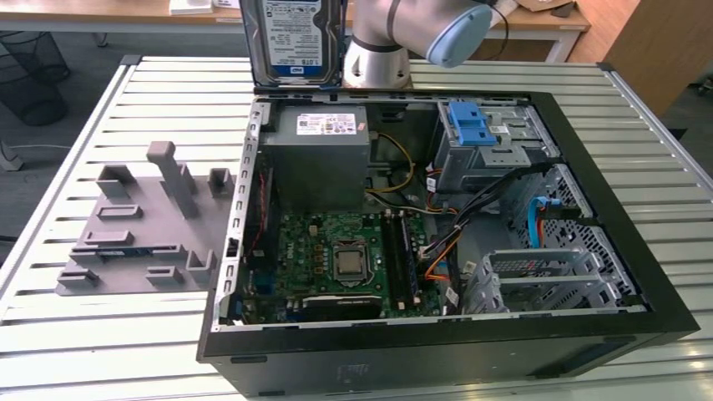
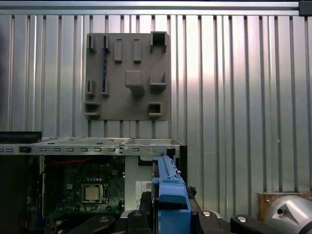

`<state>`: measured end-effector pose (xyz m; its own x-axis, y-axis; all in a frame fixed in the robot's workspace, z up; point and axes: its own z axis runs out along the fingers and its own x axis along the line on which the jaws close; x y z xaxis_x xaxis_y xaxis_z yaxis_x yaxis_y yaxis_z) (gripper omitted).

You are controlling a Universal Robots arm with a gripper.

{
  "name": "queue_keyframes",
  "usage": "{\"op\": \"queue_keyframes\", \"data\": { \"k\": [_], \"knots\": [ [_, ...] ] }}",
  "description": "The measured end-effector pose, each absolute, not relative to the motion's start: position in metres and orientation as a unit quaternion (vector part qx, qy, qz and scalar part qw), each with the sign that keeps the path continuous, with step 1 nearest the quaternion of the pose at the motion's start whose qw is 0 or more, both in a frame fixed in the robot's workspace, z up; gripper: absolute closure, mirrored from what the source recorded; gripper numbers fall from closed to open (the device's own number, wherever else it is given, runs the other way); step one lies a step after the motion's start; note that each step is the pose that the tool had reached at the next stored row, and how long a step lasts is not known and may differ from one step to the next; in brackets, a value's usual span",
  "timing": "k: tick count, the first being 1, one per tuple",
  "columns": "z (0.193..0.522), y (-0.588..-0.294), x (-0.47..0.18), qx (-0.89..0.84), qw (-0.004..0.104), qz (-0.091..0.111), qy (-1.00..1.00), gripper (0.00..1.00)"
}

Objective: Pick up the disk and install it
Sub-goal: 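Pick up the disk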

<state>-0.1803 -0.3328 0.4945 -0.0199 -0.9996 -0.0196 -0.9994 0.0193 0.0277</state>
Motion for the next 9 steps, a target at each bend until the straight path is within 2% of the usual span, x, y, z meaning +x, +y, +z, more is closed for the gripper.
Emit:
{"op": "queue_keyframes", "data": {
  "k": [9],
  "knots": [
    [0.4945, -0.3349, -0.1803, 0.700, 0.003, -0.017, -0.714, 0.63]
  ]
}}
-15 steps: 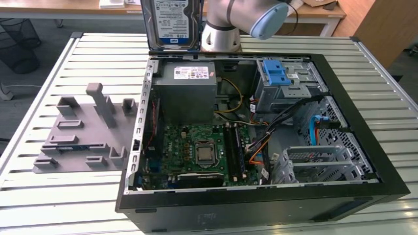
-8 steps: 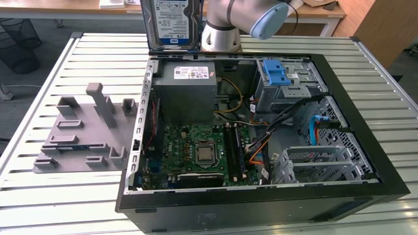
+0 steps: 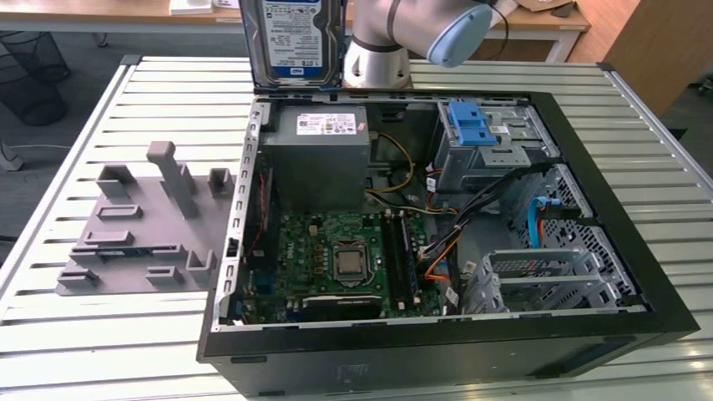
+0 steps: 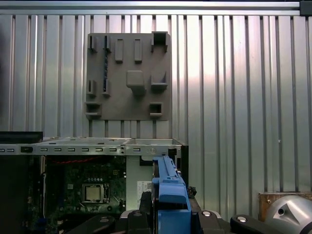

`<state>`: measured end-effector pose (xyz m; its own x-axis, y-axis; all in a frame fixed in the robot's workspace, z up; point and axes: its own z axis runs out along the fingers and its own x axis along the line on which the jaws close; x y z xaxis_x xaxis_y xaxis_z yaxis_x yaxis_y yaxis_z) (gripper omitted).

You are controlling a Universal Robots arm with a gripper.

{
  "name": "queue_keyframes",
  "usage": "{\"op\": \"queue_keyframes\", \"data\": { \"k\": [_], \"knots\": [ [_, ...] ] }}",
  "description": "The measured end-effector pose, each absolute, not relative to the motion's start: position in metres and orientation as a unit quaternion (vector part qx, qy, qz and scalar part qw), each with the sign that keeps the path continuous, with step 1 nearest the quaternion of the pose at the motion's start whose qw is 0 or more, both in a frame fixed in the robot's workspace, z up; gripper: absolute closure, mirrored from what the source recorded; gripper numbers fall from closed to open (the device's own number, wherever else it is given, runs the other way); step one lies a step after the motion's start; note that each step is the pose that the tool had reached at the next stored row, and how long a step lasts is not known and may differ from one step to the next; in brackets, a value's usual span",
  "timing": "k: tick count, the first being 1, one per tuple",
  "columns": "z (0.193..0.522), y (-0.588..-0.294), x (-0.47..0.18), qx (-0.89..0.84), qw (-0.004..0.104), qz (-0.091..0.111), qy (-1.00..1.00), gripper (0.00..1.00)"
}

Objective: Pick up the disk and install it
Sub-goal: 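Pick up the disk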

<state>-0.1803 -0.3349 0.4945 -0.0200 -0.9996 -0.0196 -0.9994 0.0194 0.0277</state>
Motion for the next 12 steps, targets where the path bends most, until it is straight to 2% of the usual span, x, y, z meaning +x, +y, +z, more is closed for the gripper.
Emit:
{"op": "queue_keyframes", "data": {
  "k": [12],
  "knots": [
    [0.4946, -0.3351, -0.1770, 0.700, 0.003, -0.017, -0.714, 0.63]
  ]
}}
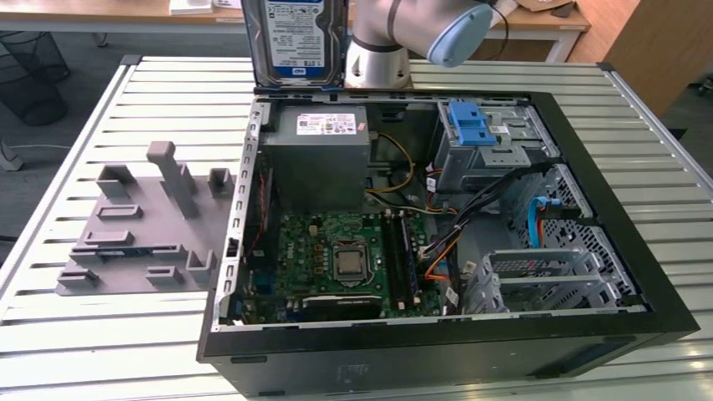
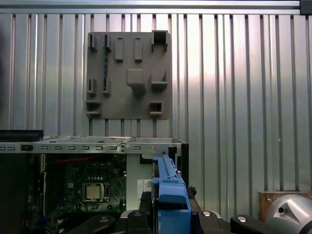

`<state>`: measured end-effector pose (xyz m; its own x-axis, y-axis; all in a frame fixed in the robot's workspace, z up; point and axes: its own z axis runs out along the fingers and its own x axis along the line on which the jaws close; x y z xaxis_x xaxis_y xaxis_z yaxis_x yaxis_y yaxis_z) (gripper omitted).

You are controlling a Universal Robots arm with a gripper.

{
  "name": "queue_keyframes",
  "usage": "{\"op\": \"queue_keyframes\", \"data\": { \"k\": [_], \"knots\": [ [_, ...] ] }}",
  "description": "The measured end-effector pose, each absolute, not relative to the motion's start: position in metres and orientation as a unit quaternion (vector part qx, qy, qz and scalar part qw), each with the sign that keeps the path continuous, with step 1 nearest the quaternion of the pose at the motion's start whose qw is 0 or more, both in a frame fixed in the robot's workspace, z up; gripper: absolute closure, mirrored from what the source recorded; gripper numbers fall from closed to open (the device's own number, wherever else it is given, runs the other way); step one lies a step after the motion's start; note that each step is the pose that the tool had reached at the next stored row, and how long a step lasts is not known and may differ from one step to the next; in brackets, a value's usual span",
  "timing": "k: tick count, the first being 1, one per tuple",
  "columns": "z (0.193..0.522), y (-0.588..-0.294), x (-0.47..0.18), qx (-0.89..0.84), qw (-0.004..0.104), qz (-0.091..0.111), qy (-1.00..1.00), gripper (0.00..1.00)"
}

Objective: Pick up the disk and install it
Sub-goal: 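Pick up the disk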

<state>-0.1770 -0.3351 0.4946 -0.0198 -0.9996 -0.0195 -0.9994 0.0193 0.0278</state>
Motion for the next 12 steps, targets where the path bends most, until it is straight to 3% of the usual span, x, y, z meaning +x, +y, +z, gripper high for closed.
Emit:
{"op": "queue_keyframes", "data": {
  "k": [12],
  "knots": [
    [0.4946, -0.3351, -0.1722, 0.700, 0.003, -0.017, -0.714, 0.63]
  ]
}}
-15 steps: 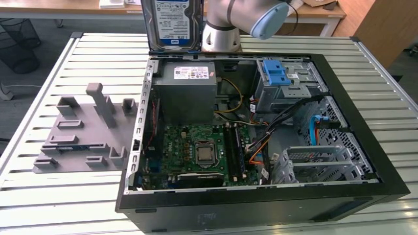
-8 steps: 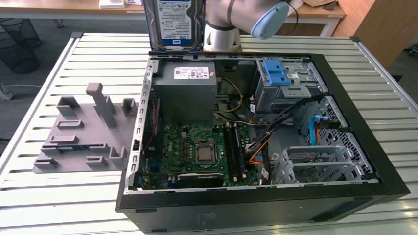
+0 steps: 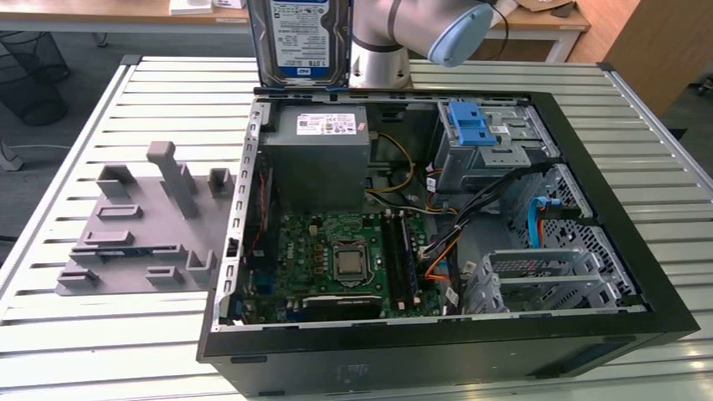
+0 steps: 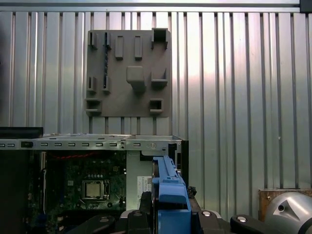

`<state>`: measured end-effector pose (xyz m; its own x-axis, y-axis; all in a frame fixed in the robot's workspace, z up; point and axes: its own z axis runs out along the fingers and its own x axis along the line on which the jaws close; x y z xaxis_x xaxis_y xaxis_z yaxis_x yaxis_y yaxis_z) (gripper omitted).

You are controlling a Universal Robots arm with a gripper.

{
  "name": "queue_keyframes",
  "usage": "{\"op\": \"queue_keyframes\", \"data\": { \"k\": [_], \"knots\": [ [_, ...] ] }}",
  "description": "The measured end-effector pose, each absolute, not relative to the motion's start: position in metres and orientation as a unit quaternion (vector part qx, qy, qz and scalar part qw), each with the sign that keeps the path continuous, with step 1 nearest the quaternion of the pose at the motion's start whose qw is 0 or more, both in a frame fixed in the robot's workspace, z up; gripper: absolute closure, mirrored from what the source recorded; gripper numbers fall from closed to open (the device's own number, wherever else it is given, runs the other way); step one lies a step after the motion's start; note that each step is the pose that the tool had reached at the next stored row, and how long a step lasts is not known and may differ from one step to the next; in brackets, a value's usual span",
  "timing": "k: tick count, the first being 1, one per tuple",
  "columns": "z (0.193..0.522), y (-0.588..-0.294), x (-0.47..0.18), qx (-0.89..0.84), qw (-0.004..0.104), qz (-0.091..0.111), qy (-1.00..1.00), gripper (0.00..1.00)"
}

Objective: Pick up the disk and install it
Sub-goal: 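Pick up the disk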

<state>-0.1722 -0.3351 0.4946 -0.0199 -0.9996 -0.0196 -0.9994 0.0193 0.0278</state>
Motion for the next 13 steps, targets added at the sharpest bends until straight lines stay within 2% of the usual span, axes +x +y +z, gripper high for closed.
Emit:
{"op": "queue_keyframes", "data": {
  "k": [13],
  "knots": [
    [0.4945, -0.3371, -0.1722, 0.700, 0.003, -0.016, -0.714, 0.63]
  ]
}}
